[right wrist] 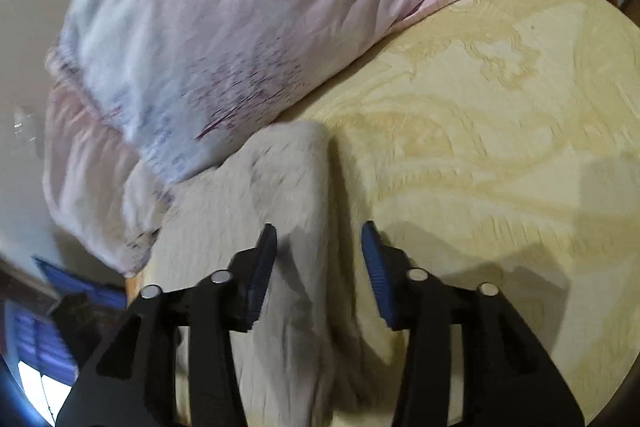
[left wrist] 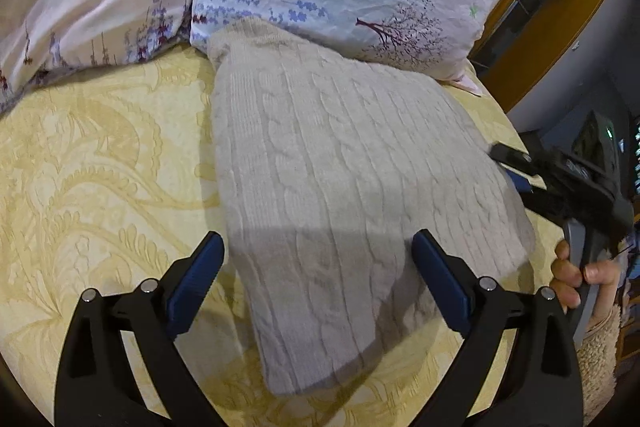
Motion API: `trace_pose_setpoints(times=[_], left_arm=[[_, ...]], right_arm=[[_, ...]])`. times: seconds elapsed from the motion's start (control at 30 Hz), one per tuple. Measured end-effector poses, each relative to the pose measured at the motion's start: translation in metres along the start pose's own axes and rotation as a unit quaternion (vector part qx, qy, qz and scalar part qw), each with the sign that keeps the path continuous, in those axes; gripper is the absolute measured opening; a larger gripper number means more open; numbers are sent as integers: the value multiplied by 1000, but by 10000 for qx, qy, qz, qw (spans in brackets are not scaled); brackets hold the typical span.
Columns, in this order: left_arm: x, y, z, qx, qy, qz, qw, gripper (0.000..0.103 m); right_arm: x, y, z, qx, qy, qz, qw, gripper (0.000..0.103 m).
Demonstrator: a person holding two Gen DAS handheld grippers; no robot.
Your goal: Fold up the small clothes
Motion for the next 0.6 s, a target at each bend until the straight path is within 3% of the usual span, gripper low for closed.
trace_pose_setpoints(times=[0.1, 0.2, 0.3, 0.37, 0.43, 0.6], left_arm=[[5, 4, -12, 115, 107, -187, 9997, 92], [6, 9, -23, 222, 214, -469, 9984, 75], [8, 8, -35, 418, 389, -692, 9960, 55], [11, 9, -39, 400, 501, -774, 9949, 43], [15, 12, -40, 343, 587, -927, 9934, 25], [13, 18, -46, 259, 516, -972, 9936, 19]], right_arm=[[6, 17, -26, 184, 279, 199, 9992, 46], [12, 25, -50, 328, 510, 224, 9979, 45], [17, 27, -63, 395, 756, 141, 9963, 29], [19, 29, -64, 305, 953, 20, 9950, 10], [21, 32, -63, 210, 1007, 58, 9947, 9], [24, 42, -62, 23, 1203, -96, 9927, 8]])
Point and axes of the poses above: each gripper's, at about its wrist camera, not at the fingertips, and y roughly against the way its jaws point, x to its left, z to its top, the point moved 4 cm from there along -y, roughly the way its jaws point, and after that the axes turned 9 degrees about z, right-handed, at the moved point
